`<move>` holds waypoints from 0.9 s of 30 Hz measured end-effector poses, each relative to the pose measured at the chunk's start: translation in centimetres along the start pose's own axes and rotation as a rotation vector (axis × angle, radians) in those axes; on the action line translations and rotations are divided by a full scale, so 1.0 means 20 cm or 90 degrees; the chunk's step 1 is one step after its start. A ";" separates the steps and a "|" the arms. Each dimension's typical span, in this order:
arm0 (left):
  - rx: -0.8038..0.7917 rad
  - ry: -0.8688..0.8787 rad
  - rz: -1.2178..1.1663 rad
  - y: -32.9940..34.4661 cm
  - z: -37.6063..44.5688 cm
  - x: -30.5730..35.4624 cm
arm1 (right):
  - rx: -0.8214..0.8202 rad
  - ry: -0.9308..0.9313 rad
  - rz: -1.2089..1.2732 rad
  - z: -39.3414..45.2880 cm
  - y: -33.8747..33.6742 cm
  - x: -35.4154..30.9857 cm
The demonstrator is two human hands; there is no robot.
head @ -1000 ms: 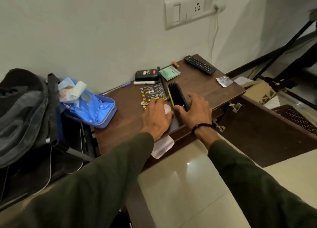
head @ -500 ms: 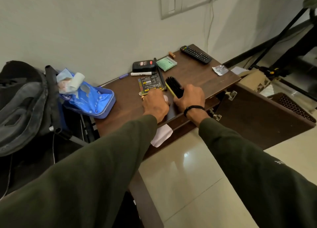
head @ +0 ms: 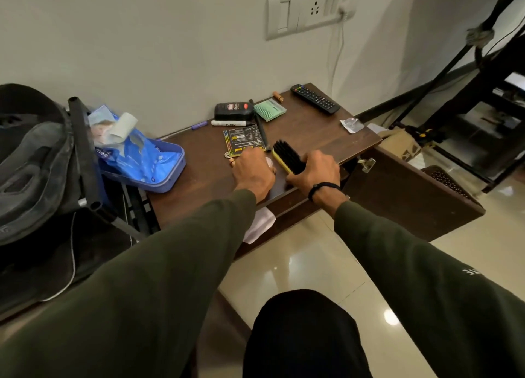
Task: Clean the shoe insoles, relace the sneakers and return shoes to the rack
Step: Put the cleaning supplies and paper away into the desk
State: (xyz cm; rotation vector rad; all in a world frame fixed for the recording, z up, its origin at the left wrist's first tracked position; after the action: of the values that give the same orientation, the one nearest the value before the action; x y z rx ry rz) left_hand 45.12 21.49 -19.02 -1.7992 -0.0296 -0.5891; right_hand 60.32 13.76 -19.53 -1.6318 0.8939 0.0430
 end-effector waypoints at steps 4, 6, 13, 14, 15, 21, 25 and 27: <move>-0.019 0.013 0.003 0.00 0.00 0.01 | -0.003 -0.007 0.013 0.01 0.00 0.01; -0.015 0.024 0.005 -0.01 0.00 0.01 | -0.005 -0.014 0.018 0.00 0.00 0.01; 0.043 0.300 -0.121 0.14 -0.23 0.12 | 0.084 -0.077 0.140 -0.28 0.00 0.24; 0.028 0.343 -0.137 0.17 -0.28 0.17 | 0.108 -0.084 0.171 -0.32 0.00 0.30; 0.008 0.377 -0.137 0.21 -0.34 0.22 | 0.133 -0.083 0.201 -0.36 0.02 0.37; -0.108 0.382 -0.029 0.62 -0.42 0.11 | 0.223 0.017 0.321 -0.39 0.19 0.77; -0.102 0.236 -0.058 0.79 -0.25 -0.09 | 0.181 0.041 0.360 -0.23 0.40 0.87; -0.096 0.178 -0.069 0.84 -0.16 -0.16 | 0.115 -0.008 0.296 -0.09 0.49 0.80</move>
State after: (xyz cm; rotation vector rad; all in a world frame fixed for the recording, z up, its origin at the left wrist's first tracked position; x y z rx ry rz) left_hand 46.38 14.21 -34.78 -1.8537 0.1117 -0.9369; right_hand 65.32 4.04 -34.88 -1.2297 1.2166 0.2860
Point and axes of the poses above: each hand's wrist, its own z-axis towards the middle knuckle, its own y-axis out of the palm, x = y × z, the point moved 8 cm from there along z, towards the middle knuckle, and after that the axes turned 15 degrees about -x, right-handed, at the moved point
